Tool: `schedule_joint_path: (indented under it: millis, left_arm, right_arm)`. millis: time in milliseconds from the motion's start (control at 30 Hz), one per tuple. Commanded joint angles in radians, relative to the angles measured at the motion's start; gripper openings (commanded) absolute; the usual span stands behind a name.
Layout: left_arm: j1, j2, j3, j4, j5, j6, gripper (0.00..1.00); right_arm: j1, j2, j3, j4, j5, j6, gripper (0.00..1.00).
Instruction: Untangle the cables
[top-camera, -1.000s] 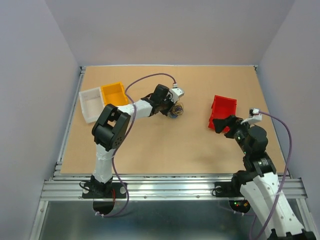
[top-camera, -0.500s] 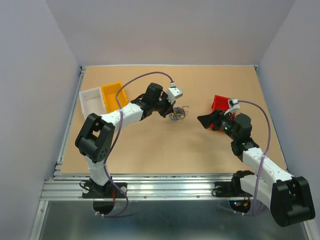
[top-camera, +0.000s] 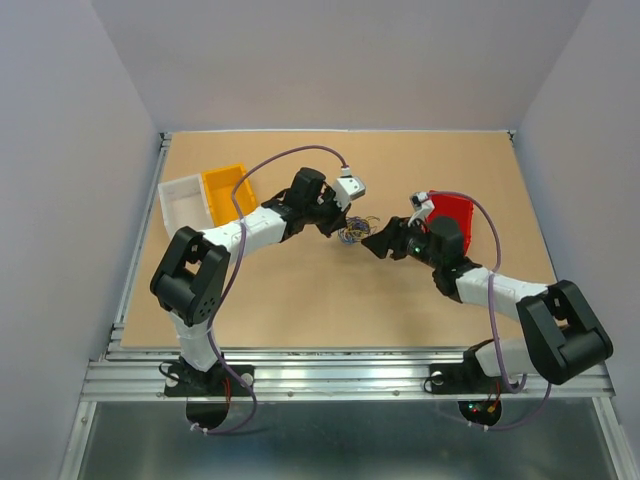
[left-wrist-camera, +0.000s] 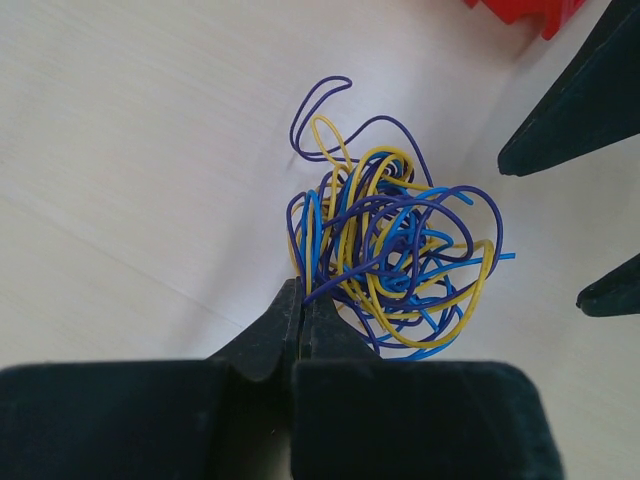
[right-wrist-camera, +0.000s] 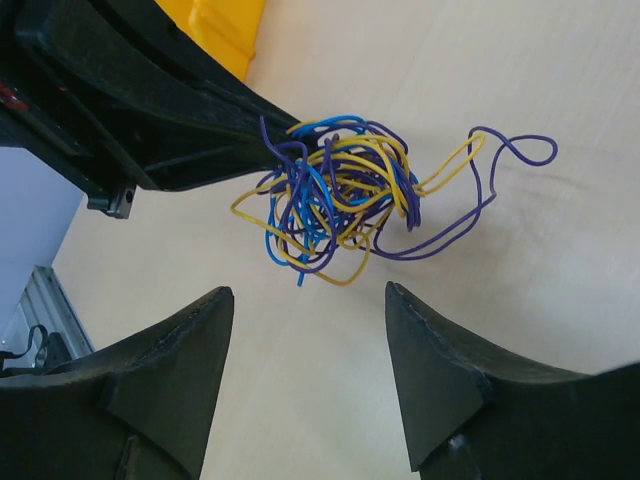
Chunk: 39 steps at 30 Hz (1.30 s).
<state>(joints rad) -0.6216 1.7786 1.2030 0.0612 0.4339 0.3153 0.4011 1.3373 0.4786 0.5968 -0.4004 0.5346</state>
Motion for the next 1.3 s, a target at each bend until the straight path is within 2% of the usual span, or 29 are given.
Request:
schedule_joint_path:
  millis: [0,100,267,400,533,633,733,833,1100,1167,1267]
  left_arm:
    - [-0.004,-0.031,-0.006,0.023,0.023,0.008,0.0]
    - [-0.004,-0.034,-0.006,0.02,0.035,0.011,0.0]
    - [-0.004,-0.05,-0.014,0.019,0.049,0.011,0.0]
    - [-0.004,-0.068,-0.02,0.02,0.036,0.015,0.0]
    - [-0.001,-0.077,-0.034,0.049,-0.101,-0.007,0.0]
    - [0.013,-0.093,-0.048,0.092,-0.205,-0.041,0.0]
    - [0.033,-0.111,-0.063,0.132,-0.326,-0.073,0.0]
    - [0.054,-0.131,-0.08,0.176,-0.426,-0.102,0.0]
    - [0.14,-0.203,-0.128,0.272,-0.645,-0.194,0.0]
    - [0.184,-0.244,-0.149,0.29,-0.646,-0.22,0.0]
    - [0.201,-0.292,-0.187,0.321,-0.537,-0.214,0.0]
  right_arm:
    - [0.03,0.025,0.074,0.123,0.064,-0.001,0.66]
    - [0.048,0.074,0.092,0.124,0.133,0.007,0.59]
    - [0.064,0.164,0.153,0.123,0.153,0.007,0.52]
    - [0.07,0.168,0.15,0.123,0.207,0.024,0.19]
    - [0.07,0.09,0.107,0.087,0.321,0.027,0.11]
    - [0.07,0.017,0.1,-0.035,0.501,0.024,0.01]
    - [0.07,-0.03,0.112,-0.203,0.717,0.021,0.0]
    - [0.07,-0.064,0.117,-0.288,0.828,0.019,0.01]
    - [0.068,-0.188,0.055,-0.334,0.983,0.071,0.01]
    - [0.07,-0.219,0.043,-0.35,1.035,0.082,0.01]
    - [0.07,-0.23,0.04,-0.351,1.019,0.076,0.01]
